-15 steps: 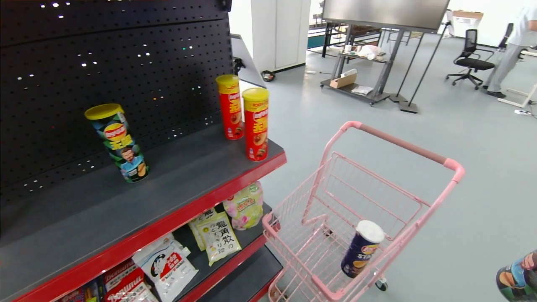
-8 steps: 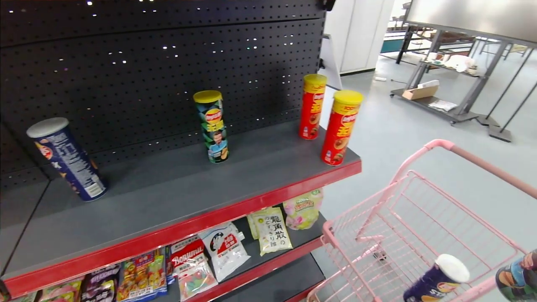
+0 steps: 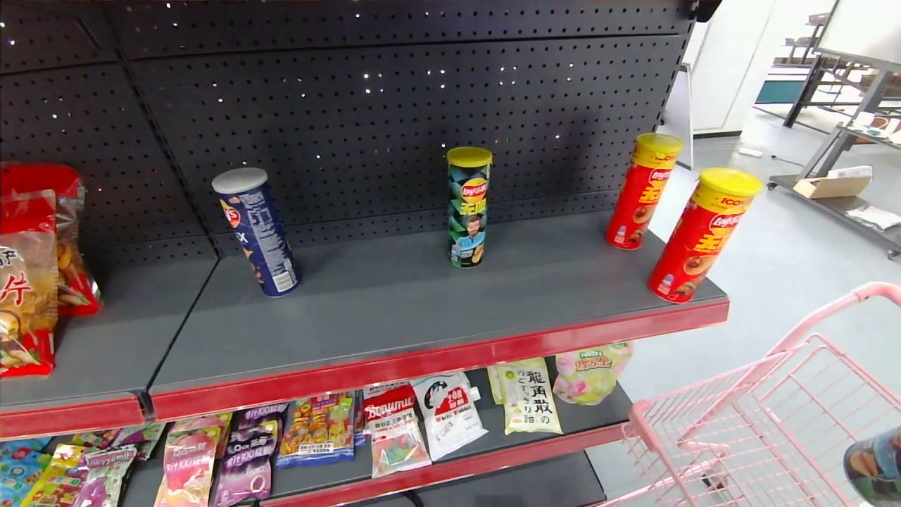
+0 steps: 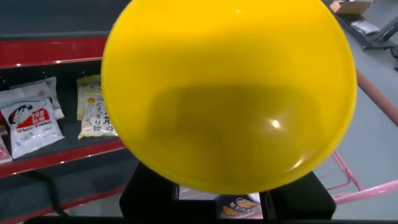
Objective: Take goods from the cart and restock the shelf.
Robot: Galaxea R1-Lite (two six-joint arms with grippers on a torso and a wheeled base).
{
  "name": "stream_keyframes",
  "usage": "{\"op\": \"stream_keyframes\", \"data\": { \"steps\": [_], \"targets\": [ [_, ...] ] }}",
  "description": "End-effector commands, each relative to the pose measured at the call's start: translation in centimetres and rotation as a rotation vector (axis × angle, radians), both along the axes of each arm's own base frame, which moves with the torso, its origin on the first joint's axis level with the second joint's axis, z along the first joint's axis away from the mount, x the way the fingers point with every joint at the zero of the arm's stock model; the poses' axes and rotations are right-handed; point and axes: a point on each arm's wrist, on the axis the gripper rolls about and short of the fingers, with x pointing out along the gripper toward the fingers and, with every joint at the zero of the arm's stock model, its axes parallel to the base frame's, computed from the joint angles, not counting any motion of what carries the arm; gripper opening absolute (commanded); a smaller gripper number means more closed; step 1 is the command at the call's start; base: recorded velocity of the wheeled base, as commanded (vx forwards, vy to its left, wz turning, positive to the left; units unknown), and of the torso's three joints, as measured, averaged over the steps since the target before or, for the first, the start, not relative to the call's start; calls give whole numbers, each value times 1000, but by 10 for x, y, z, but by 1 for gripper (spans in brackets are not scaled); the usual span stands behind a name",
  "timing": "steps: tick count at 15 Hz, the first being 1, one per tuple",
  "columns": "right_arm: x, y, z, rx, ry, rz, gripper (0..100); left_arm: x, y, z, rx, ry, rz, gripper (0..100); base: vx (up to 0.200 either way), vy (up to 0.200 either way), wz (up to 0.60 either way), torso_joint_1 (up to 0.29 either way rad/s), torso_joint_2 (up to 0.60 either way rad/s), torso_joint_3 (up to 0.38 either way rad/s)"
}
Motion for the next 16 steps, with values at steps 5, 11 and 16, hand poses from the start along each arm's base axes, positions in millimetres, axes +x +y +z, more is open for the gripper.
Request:
{"op": "stream_keyframes", "data": {
  "steps": [5, 11, 16],
  "targets": [
    [-39, 2, -27, -11, -158, 39, 0, 0, 0, 0, 1, -1, -11, 100, 0, 0, 0, 0, 0, 0],
    [-44, 2, -33, -26, -149, 37, 0, 0, 0, 0, 1, -1, -11, 100, 67, 0, 0, 0, 3, 0],
    [-48, 2, -38, -26, -167, 52, 0, 0, 0, 0, -3, -1, -12, 100, 120, 0, 0, -7, -2, 2]
  ]
}}
